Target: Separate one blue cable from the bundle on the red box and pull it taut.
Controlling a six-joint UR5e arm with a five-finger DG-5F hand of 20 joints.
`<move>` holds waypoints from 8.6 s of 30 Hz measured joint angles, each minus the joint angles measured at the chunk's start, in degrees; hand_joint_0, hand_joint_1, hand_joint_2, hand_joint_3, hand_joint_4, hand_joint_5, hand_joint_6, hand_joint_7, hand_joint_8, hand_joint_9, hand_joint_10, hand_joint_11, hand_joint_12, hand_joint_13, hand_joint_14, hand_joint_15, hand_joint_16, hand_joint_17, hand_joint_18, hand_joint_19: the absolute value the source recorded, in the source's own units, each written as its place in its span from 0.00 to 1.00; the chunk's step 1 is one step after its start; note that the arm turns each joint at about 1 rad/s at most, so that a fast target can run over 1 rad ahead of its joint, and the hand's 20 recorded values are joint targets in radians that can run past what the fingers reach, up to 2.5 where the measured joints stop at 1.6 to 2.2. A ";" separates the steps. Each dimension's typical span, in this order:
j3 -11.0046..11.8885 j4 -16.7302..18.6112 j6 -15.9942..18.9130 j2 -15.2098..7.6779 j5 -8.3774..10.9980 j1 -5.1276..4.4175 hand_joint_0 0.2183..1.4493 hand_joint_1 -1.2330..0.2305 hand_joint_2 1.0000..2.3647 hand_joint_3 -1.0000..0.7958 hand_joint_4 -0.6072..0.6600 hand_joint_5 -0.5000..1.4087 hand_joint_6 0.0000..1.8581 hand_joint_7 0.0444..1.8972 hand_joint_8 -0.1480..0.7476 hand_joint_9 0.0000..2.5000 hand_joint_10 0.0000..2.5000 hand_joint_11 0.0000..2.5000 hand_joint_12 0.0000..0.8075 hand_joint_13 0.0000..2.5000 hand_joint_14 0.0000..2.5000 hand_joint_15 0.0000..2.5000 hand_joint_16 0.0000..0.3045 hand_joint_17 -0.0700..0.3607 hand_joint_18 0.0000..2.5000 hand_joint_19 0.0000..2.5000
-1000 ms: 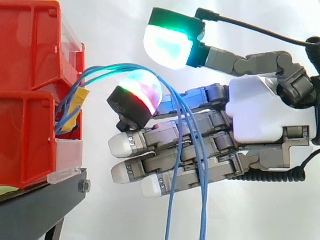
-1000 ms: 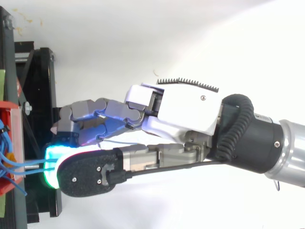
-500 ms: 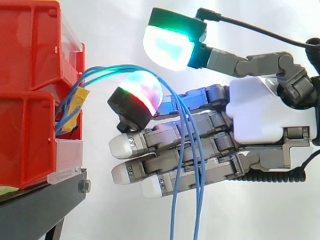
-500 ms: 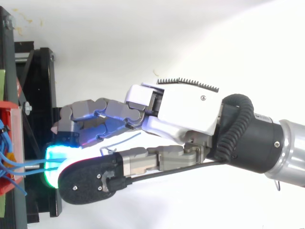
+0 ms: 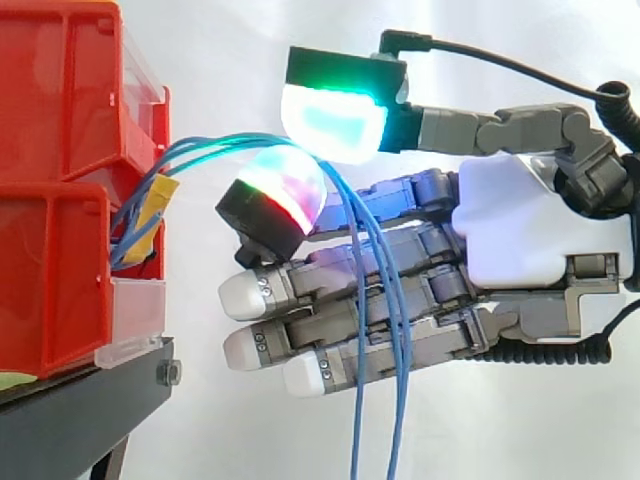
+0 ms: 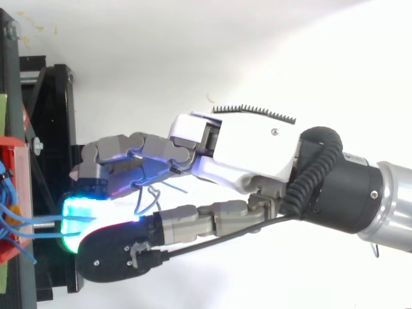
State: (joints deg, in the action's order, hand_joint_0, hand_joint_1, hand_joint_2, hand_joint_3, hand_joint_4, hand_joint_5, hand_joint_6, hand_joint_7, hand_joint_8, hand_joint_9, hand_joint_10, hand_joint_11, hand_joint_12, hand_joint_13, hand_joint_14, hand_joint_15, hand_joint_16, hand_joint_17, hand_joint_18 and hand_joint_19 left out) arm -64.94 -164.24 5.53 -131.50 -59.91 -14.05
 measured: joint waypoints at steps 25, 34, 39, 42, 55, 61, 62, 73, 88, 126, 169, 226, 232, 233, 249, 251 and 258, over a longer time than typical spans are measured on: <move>0.00 -1.35 -6.31 0.43 2.43 0.68 0.38 0.40 0.01 0.46 0.63 0.22 0.27 0.68 0.51 0.28 0.00 0.12 0.43 0.16 0.00 0.05 0.15 0.41 0.17 0.14; 0.02 -1.37 -7.13 0.98 2.45 0.69 0.40 0.26 0.01 0.44 0.62 0.21 0.27 0.67 0.48 0.25 0.00 0.12 0.42 0.13 0.00 0.04 0.15 0.41 0.15 0.13; 0.01 -1.51 -8.26 1.65 2.35 0.69 0.42 0.24 0.01 0.44 0.63 0.21 0.27 0.67 0.48 0.24 0.00 0.12 0.42 0.13 0.00 0.04 0.15 0.41 0.15 0.13; 0.01 -1.57 -8.57 1.80 2.26 0.68 0.43 0.24 0.01 0.44 0.62 0.21 0.27 0.68 0.47 0.24 0.00 0.12 0.42 0.13 0.00 0.04 0.15 0.41 0.15 0.13; 0.00 -1.61 -8.53 1.85 2.09 0.69 0.46 0.21 0.01 0.39 0.60 0.20 0.27 0.67 0.45 0.21 0.00 0.11 0.41 0.10 0.00 0.02 0.16 0.41 0.13 0.11; 0.00 -1.61 -8.44 1.86 2.08 0.72 0.42 0.21 0.01 0.36 0.61 0.20 0.27 0.67 0.45 0.21 0.00 0.11 0.41 0.10 0.00 0.02 0.15 0.41 0.14 0.10; -0.01 -1.61 -8.44 1.86 2.08 0.73 0.39 0.23 0.01 0.35 0.61 0.20 0.27 0.67 0.45 0.21 0.00 0.11 0.41 0.10 0.00 0.02 0.15 0.41 0.14 0.11; 0.00 -1.61 -8.42 1.84 2.08 0.78 0.26 0.47 0.00 0.28 0.65 0.21 0.27 0.67 0.51 0.25 0.00 0.11 0.44 0.12 0.00 0.04 0.17 0.43 0.14 0.14; -0.01 -1.61 -8.38 1.85 2.08 0.78 0.39 0.39 0.01 0.49 0.64 0.21 0.27 0.67 0.51 0.27 0.00 0.12 0.44 0.14 0.00 0.05 0.16 0.42 0.15 0.14; 0.00 -1.60 -8.60 1.86 2.08 0.78 0.41 0.34 0.01 0.53 0.64 0.21 0.27 0.67 0.51 0.27 0.00 0.12 0.44 0.15 0.00 0.05 0.16 0.42 0.15 0.14; 0.02 -1.61 -8.59 1.86 2.08 0.67 0.41 0.26 0.01 0.52 0.62 0.20 0.27 0.67 0.48 0.22 0.00 0.12 0.43 0.12 0.00 0.04 0.16 0.42 0.13 0.13; -0.01 -1.93 -11.27 1.86 2.38 0.68 0.31 0.36 0.25 0.52 0.70 0.22 0.27 0.63 0.56 0.28 0.00 0.11 0.50 0.17 0.00 0.06 0.20 0.47 0.19 0.14; 0.01 -1.96 -12.19 1.86 2.43 0.69 0.31 0.45 0.01 0.37 0.66 0.21 0.27 0.65 0.51 0.27 0.00 0.12 0.44 0.15 0.00 0.06 0.16 0.42 0.16 0.16; 0.01 -1.96 -12.23 1.86 2.43 0.68 0.32 0.49 0.01 0.38 0.66 0.21 0.27 0.65 0.51 0.27 0.00 0.12 0.44 0.16 0.00 0.06 0.16 0.42 0.16 0.16; 0.00 -1.96 -12.73 1.94 2.43 0.60 0.26 0.51 0.00 0.35 0.67 0.20 0.27 0.60 0.53 0.27 0.00 0.11 0.48 0.16 0.00 0.06 0.18 0.45 0.16 0.17; 0.00 -1.96 -12.73 1.94 2.40 0.60 0.24 0.52 0.00 0.32 0.66 0.20 0.27 0.61 0.53 0.27 0.00 0.11 0.47 0.15 0.00 0.06 0.18 0.45 0.15 0.17; -0.01 -1.96 -12.66 1.95 2.25 0.67 0.25 0.56 0.00 0.29 0.67 0.21 0.27 0.62 0.52 0.27 0.00 0.11 0.47 0.15 0.00 0.06 0.18 0.44 0.16 0.17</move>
State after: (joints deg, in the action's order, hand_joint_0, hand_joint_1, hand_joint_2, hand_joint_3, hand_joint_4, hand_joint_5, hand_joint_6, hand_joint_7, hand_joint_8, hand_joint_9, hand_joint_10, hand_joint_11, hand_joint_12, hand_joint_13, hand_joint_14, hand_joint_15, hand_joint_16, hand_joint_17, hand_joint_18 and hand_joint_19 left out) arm -64.95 -166.20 -7.13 -129.55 -57.67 -13.38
